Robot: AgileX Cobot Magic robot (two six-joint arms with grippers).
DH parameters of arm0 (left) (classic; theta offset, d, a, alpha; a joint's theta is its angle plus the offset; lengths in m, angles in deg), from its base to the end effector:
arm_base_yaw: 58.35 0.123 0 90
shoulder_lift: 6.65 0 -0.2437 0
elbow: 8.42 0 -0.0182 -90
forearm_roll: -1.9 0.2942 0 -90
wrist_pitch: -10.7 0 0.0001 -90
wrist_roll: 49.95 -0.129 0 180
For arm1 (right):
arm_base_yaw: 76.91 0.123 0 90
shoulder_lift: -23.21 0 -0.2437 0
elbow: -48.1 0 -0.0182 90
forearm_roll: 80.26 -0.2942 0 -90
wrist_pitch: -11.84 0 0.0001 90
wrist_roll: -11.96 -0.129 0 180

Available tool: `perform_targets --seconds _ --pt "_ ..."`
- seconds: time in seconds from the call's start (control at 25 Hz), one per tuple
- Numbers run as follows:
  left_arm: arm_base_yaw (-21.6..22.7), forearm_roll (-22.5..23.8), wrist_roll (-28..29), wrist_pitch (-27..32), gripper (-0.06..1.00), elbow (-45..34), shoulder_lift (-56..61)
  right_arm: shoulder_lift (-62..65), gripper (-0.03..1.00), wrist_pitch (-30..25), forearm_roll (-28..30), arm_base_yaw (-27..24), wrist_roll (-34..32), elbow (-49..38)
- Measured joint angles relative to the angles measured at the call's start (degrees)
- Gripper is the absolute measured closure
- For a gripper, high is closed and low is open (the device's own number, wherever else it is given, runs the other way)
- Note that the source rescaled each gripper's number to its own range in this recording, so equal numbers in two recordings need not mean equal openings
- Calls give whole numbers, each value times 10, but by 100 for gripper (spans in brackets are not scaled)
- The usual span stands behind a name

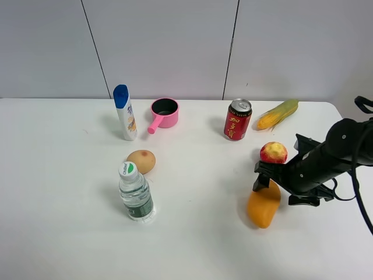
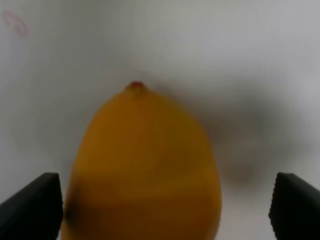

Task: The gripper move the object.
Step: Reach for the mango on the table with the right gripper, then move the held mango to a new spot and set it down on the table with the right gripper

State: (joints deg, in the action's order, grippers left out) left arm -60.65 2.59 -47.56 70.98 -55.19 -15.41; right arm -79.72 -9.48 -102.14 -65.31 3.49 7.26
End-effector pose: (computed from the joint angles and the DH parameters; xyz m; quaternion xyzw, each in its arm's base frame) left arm 0.1074 -0.0030 0.2854 -0.0009 0.8472 -0.0157 0.5311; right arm 0.2697 0.0732 0.0113 0.1397 0.9777 0.1122 0.1095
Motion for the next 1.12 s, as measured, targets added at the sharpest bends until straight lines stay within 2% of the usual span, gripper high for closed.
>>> perform_targets --seconds 0.12,0.16,0.2,0.24,0.28,0.36,0.88,1.12 --pt "0 0 0 0 -6 0 0 -22 -2 1 0 0 0 19" --pt "0 0 0 0 -6 0 0 -30 1 -2 0 3 2 28" --pt "0 0 0 0 -6 0 0 -37 11 -7 0 6 3 39" --pt "0 0 0 0 -6 0 0 -42 24 -14 0 11 4 49" --pt "0 0 0 0 -6 0 0 -48 44 -18 0 16 4 57" --pt "0 0 0 0 -6 0 0 -55 92 -24 -3 24 4 71" --pt "0 0 0 0 -6 0 0 -54 92 -59 -16 35 20 76" --pt "0 0 0 0 -6 0 0 14 92 -64 -17 36 21 76"
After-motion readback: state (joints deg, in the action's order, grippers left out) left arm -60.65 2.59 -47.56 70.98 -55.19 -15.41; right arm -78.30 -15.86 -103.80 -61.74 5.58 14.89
